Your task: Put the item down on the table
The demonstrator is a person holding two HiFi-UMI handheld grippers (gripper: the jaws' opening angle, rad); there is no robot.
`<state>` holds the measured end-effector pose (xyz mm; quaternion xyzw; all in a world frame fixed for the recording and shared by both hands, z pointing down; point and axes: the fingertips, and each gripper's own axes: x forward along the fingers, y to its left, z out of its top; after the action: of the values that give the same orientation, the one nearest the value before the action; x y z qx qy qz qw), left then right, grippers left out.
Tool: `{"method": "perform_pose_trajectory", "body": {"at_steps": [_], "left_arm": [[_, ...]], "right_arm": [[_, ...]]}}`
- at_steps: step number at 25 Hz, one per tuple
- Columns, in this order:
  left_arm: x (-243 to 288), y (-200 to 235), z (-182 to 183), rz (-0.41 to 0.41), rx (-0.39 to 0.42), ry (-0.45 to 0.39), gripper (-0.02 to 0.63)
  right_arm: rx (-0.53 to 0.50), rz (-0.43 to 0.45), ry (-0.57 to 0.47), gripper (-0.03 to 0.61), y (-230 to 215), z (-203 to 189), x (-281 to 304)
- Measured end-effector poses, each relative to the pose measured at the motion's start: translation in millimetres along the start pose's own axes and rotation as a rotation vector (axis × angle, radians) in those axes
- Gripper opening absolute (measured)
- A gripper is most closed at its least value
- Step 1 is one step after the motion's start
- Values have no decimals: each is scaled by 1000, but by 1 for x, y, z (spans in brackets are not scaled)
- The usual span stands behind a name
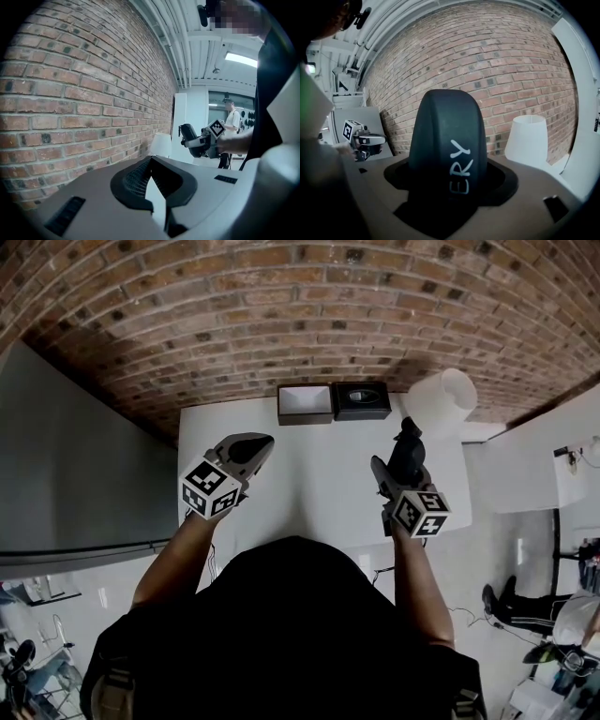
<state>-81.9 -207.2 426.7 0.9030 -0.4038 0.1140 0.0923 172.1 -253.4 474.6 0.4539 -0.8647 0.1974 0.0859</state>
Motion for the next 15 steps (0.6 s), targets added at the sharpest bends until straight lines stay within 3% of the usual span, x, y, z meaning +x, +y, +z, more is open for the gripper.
{"method": "perform_pose_trajectory", "body": {"at_steps": [15], "left_arm": [[20, -4, -6, 33, -20, 18, 15]], "right_arm": [[-18, 18, 60, 367, -33, -26, 22]]}}
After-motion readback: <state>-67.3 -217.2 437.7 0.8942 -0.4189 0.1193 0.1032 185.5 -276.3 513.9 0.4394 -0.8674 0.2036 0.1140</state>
